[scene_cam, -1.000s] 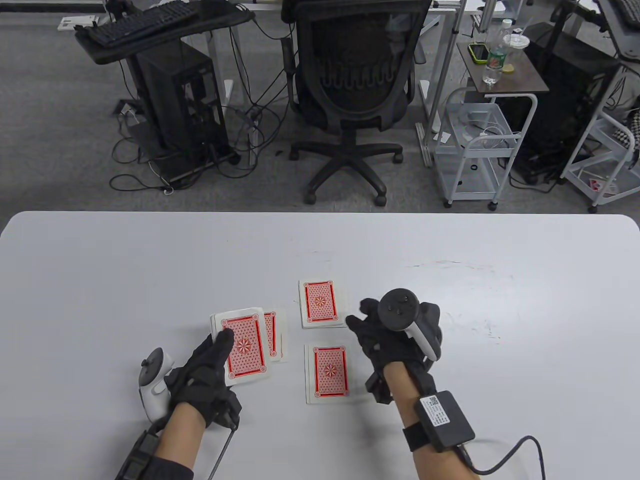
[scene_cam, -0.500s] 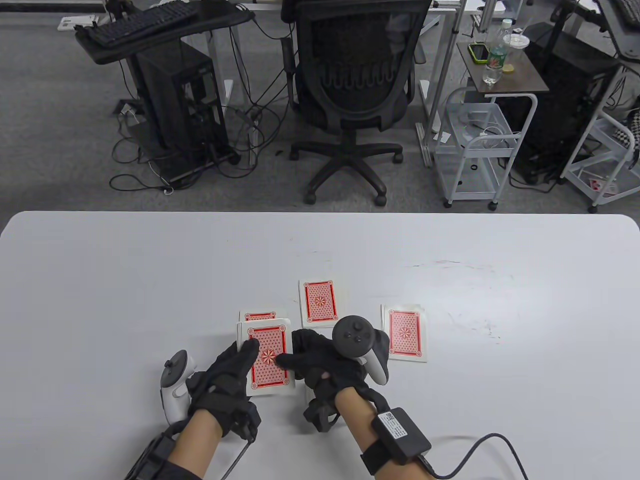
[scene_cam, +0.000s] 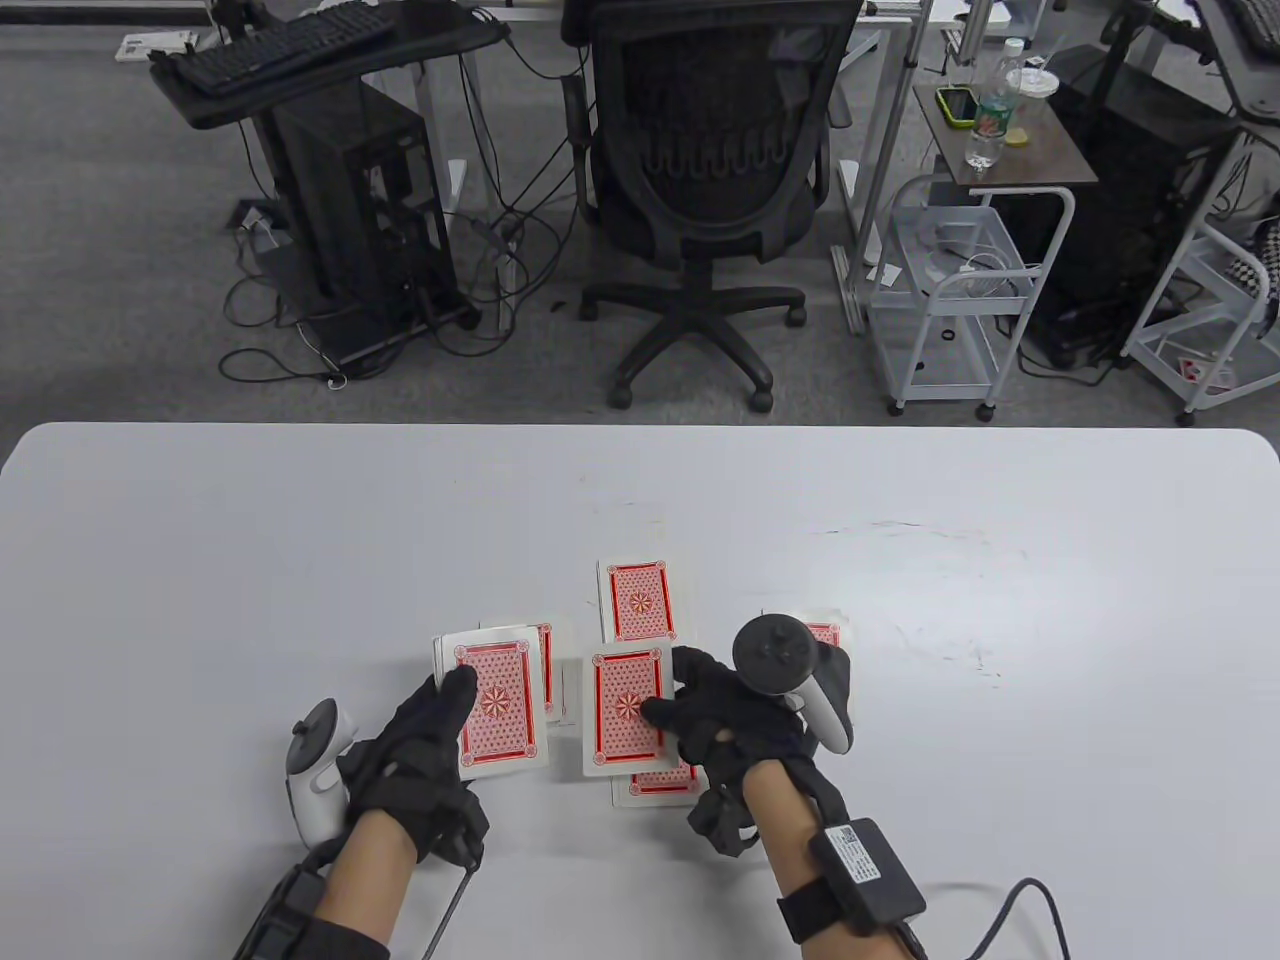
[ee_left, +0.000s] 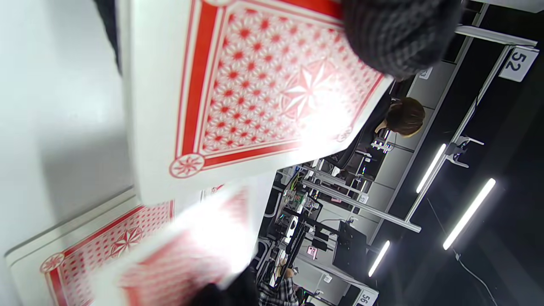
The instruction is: Four-player card dealing with fan arrangement
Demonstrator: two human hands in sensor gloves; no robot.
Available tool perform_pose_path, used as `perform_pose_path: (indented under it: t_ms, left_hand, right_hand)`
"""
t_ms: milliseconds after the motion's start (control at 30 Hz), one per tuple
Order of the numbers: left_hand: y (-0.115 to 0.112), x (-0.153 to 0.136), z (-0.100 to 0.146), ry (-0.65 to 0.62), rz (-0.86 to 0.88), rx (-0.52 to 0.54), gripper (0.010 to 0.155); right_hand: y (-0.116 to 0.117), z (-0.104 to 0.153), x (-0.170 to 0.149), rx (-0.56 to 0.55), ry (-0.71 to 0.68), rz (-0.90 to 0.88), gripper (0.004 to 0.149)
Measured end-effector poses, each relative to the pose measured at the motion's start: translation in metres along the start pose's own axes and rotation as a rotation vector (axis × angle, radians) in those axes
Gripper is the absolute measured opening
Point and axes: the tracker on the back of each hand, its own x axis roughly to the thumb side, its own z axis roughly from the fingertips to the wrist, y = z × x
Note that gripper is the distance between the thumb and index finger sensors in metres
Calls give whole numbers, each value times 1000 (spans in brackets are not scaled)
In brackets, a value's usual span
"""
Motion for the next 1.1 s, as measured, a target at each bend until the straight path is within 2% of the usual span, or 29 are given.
perform_pose_path:
  t_ms: [167,300,433,500,600,700,767,867,1000,1100]
  left_hand:
    - [1,-1,-1,-6,-3,2,50]
    - [2,-1,-2,-9,-4,-2,50]
    - [2,-1,-2,-8,-5,-5,50]
    - [0,-1,-2,-12,-8,-12,50]
    - [-7,-1,-1,-20,-15,-30,50]
    - [-17,-2,1,-26,-26,-54,50]
    - [-24,-4,2,-20,-35,-82,50]
    - [-32,-6,3,-19,-44,-105,50]
    - [-36,-8,5,-10,-62,-113,50]
    - [-34,-8,4,3,-30,-137,50]
  right_hand:
    - [20,-5,11,-17,113,475,76]
    - [33,-9,13,4,172,623,77]
    - [23,-5,20,-46,151,615,77]
    - [12,-1,24,-74,100,515,75]
    - [1,5,32,-103,-6,256,68]
    - [5,8,40,-88,-169,9,64]
    - [16,8,46,-19,-263,-146,67]
    - [30,6,52,52,-315,-226,78]
    - [37,7,56,-12,-309,-220,67]
    - [33,7,53,-40,-277,-273,67]
